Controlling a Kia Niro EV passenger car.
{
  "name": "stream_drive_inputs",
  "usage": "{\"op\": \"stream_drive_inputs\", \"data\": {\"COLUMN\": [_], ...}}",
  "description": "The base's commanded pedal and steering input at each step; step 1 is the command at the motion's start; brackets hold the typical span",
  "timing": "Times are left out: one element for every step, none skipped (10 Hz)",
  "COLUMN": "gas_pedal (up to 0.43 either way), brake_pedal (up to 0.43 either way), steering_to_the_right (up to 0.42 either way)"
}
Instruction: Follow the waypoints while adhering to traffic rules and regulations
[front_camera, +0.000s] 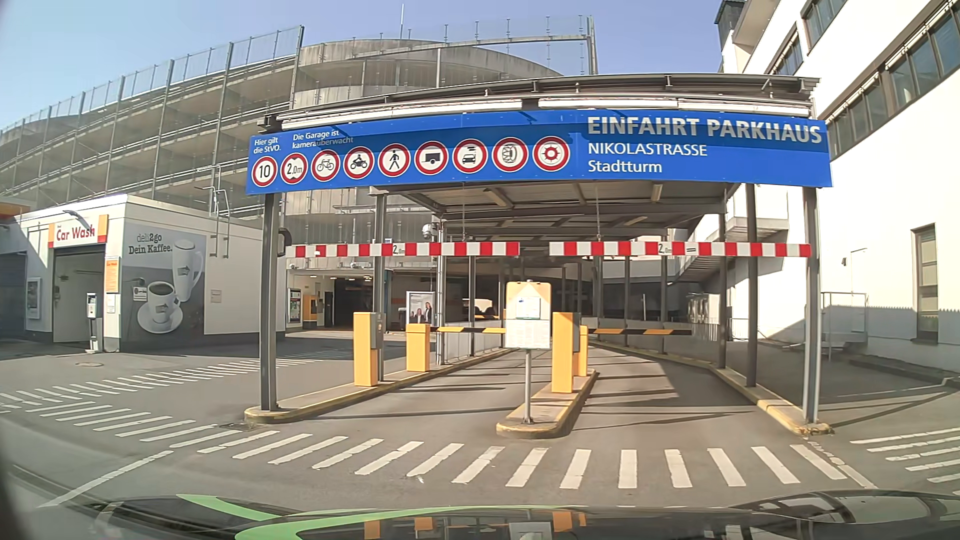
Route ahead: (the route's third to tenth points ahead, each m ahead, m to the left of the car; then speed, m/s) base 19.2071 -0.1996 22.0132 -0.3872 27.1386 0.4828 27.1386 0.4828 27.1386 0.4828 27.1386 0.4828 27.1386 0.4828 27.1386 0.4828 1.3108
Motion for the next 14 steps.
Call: {"op": "stream_drive_inputs", "data": {"gas_pedal": [0.059,0.028,0.0,0.0,0.0,0.0,0.0,0.0,0.0,0.0,0.0,0.0,0.0,0.0], "brake_pedal": [0.0,0.0,0.0,0.0,0.0,0.0,0.0,0.0,0.03,0.055,0.079,0.11,0.116,0.146], "steering_to_the_right": [-0.896,-0.875,-0.855,-0.82,-0.77,-0.716,-0.665,-0.605,-0.555,-0.513,-0.448,-0.376,-0.312,-0.237]}}
